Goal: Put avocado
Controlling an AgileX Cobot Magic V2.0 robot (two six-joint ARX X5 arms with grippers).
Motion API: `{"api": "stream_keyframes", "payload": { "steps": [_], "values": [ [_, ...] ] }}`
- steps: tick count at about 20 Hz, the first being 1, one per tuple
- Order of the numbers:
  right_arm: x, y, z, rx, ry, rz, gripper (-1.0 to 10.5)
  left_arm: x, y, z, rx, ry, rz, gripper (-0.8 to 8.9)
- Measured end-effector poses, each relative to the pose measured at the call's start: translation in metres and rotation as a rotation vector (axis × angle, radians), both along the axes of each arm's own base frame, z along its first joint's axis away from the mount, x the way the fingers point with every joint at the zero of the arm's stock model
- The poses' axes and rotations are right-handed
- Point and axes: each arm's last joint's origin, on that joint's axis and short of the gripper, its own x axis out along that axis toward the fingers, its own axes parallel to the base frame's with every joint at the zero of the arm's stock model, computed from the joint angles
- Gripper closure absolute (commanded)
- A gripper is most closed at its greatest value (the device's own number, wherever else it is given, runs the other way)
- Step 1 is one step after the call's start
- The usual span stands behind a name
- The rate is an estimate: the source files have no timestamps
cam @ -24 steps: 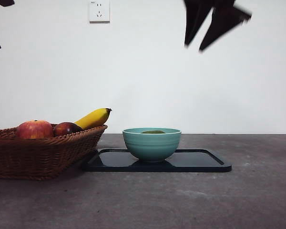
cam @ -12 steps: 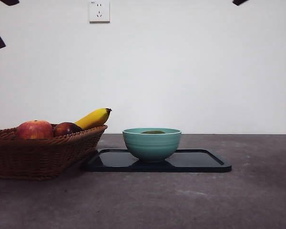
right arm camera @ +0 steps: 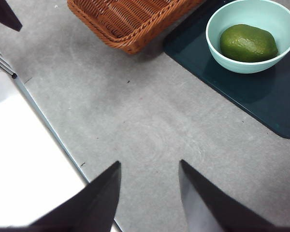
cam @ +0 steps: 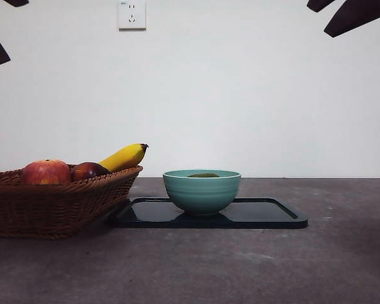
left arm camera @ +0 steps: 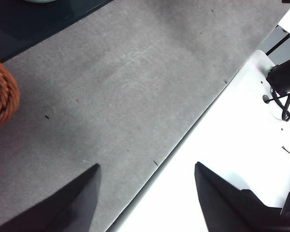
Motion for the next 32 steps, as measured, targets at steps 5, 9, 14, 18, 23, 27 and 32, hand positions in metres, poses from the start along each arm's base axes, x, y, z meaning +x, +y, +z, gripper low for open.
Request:
{"api": "stream_keyframes", "payload": {
  "steps": [5,9,14,18,23,27,32],
  "values": [
    [0.000,0.000,0.000,0.000,0.000,0.000,8.1,0.000,0.000,0.000,0.000,0.000,0.000,6.61],
    [0.000,0.000,0.000,-0.004,0.005,0.000,9.4,0.000,0.000,0.000,0.000,0.000,0.000,8.07],
    [0.000,0.000,0.000,-0.005,0.005,-0.001,9.4,0.000,0.000,0.000,0.000,0.000,0.000,8.08],
    [0.000,0.000,0.000,-0.004,0.005,-0.001,9.4,0.000,0.000,0.000,0.000,0.000,0.000,8.07],
    [0.000,0.000,0.000,-0.004,0.005,-0.001,9.4,0.000,0.000,0.000,0.000,0.000,0.000,8.07],
    [0.000,0.000,0.000,-0.004,0.005,-0.001,9.4,0.000,0.000,0.000,0.000,0.001,0.000,8.07],
    [0.000,0.000,0.000,-0.004,0.005,-0.001,9.4,0.004,0.019,0.023,-0.036,-0.329,0.149,8.07]
  ]
}}
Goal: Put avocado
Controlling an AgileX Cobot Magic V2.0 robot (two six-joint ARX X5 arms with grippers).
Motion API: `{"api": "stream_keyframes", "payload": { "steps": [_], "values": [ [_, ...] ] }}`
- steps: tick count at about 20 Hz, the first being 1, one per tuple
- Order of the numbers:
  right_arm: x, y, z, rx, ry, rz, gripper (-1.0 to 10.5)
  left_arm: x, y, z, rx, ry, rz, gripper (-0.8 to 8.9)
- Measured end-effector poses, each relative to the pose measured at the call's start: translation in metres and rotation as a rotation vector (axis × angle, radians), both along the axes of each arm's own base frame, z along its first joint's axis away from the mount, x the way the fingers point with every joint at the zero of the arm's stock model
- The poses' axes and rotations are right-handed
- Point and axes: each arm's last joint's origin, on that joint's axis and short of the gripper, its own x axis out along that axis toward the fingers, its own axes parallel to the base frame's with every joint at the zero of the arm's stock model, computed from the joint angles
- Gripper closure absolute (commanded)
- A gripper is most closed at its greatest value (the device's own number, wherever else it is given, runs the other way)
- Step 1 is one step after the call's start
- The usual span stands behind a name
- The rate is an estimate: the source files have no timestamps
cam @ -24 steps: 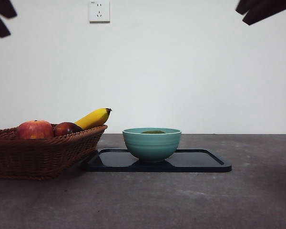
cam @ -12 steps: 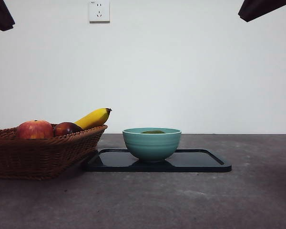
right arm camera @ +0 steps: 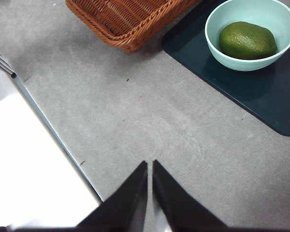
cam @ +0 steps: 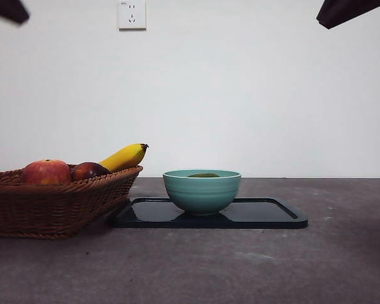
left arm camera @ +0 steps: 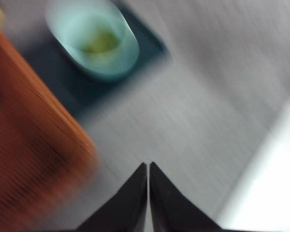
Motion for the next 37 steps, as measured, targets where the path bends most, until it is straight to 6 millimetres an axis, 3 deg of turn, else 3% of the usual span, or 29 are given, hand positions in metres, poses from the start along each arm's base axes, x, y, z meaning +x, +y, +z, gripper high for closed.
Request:
{"api": "stream_keyframes", "payload": {
  "steps": [2,4,7,9,12,17,20,25,37],
  "values": [
    [0.000,0.000,0.000,0.000,0.000,0.000,9.4,-0.002,0.018,0.018,-0.064,-0.270,0.126,8.07],
    [0.000,0.000,0.000,0.000,0.000,0.000,9.4,-0.008,0.035,0.023,-0.089,-0.489,0.283,8.07],
    [0.000,0.000,0.000,0.000,0.000,0.000,9.4,-0.021,0.053,0.012,-0.080,-0.698,0.498,8.07],
    [0.000,0.000,0.000,0.000,0.000,0.000,9.4,-0.027,0.061,-0.007,-0.050,-0.761,0.633,8.07],
    [0.000,0.000,0.000,0.000,0.000,0.000,9.4,-0.029,0.067,-0.046,-0.011,-0.758,0.739,8.07],
    [0.000,0.000,0.000,0.000,0.000,0.000,9.4,-0.029,0.068,-0.109,0.015,-0.704,0.750,8.07],
    [0.000,0.000,0.000,0.000,0.000,0.000,9.4,-0.029,0.068,-0.134,0.022,-0.672,0.750,8.07],
    [0.000,0.000,0.000,0.000,0.000,0.000,9.4,-0.030,0.068,-0.154,0.016,-0.657,0.754,8.07],
    [0.000,0.000,0.000,0.000,0.000,0.000,9.4,-0.031,0.068,-0.168,0.066,-0.522,0.751,8.07]
  ]
}}
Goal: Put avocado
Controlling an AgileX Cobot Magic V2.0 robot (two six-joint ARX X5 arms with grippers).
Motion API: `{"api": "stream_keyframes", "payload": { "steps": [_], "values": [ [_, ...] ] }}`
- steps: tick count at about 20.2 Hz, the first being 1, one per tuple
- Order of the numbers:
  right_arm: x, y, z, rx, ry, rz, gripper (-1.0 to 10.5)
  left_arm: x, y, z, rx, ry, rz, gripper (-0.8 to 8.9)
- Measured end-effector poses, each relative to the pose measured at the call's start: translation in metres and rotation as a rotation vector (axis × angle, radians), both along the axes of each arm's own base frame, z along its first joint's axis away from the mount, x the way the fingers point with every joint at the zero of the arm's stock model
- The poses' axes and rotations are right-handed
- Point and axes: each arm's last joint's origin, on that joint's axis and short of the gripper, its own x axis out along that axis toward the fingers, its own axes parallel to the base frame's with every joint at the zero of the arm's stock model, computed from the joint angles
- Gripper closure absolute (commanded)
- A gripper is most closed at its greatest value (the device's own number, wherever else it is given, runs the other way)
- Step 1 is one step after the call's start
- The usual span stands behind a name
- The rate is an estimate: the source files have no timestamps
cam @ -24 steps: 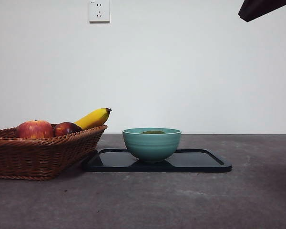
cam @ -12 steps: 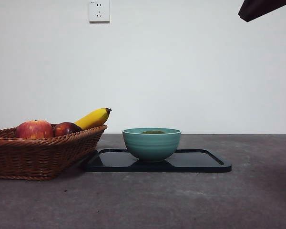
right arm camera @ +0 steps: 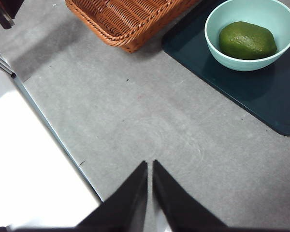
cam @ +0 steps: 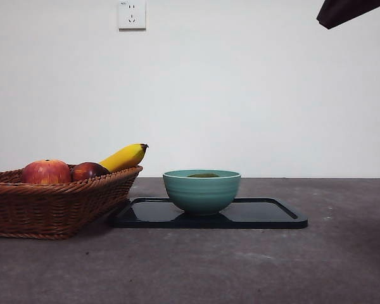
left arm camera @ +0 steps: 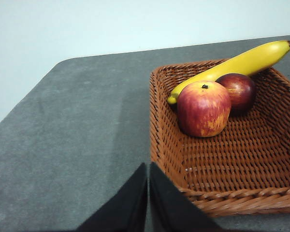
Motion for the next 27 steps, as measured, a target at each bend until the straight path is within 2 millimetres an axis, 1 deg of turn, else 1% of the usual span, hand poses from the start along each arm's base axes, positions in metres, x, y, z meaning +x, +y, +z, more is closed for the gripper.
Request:
{"api": "stream_keyframes", "payload": {
  "steps": [17,18,20,22,23,25,27],
  "values": [
    [0.001,-0.002,0.000,0.000,-0.004,-0.013,9.4,0.000,0.000,0.000,0.000,0.000,0.000,8.07],
    [0.001,-0.005,0.002,0.003,-0.022,-0.027,9.4,0.000,0.000,0.000,0.000,0.001,0.000,8.08],
    [0.001,-0.019,0.010,0.040,-0.102,-0.092,9.4,0.000,0.000,0.000,0.000,0.000,0.000,8.07],
    [0.003,-0.037,0.022,0.109,-0.227,-0.206,9.4,0.000,0.000,0.000,0.000,0.000,0.000,8.07],
    [0.003,-0.047,0.024,0.140,-0.300,-0.276,9.4,0.000,0.000,0.000,0.000,0.000,0.000,8.07],
    [0.000,-0.064,0.018,0.159,-0.398,-0.396,9.4,0.000,0.000,0.000,0.000,0.000,0.000,8.07],
    [-0.002,-0.078,0.003,0.163,-0.494,-0.502,9.4,0.000,0.000,0.000,0.000,0.000,0.000,8.07]
  ]
}}
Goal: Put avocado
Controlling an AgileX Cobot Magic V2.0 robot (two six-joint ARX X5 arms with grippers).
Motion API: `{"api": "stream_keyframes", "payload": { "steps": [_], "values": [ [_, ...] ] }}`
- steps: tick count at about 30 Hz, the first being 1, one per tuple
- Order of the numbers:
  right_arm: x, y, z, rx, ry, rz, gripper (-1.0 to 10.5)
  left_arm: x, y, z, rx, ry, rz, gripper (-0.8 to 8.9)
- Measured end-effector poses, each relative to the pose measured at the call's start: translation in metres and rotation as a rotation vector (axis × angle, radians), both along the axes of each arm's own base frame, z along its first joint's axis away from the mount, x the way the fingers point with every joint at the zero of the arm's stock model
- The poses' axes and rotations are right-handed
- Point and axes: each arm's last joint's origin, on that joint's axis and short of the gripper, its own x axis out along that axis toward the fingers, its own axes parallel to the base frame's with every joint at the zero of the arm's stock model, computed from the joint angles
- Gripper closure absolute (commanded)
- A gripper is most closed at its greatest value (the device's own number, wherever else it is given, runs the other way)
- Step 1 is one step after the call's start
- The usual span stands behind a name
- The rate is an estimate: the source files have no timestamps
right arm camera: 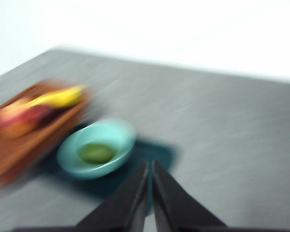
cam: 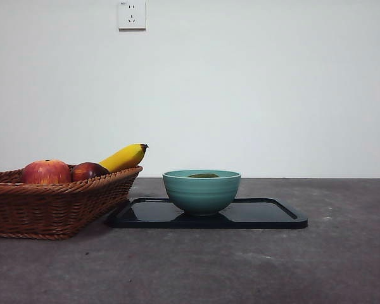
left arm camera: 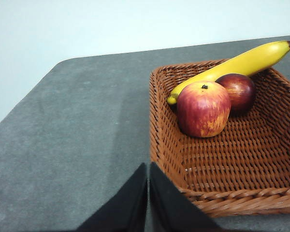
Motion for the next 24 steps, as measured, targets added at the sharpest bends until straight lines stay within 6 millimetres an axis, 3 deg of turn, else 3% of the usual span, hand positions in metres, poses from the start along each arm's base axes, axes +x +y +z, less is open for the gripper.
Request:
{"api": "stream_keyframes", "payload": {
  "steps": [4,10,16,24],
  "values": [
    [-0.004,-0.016,-0.050,0.002,-0.154,-0.151,9.4,0.000,0.000,0.000,0.000,0.000,0.000,8.07],
    [-0.008,-0.022,-0.093,0.001,-0.268,-0.233,9.4,0.000,0.000,0.000,0.000,0.000,0.000,8.07],
    [-0.009,-0.024,-0.124,-0.008,-0.254,-0.303,9.4,0.000,0.000,0.000,0.000,0.000,0.000,8.07],
    [-0.008,-0.024,-0.145,-0.015,-0.211,-0.309,9.4,0.000,0.000,0.000,0.000,0.000,0.000,8.07]
  ]
}}
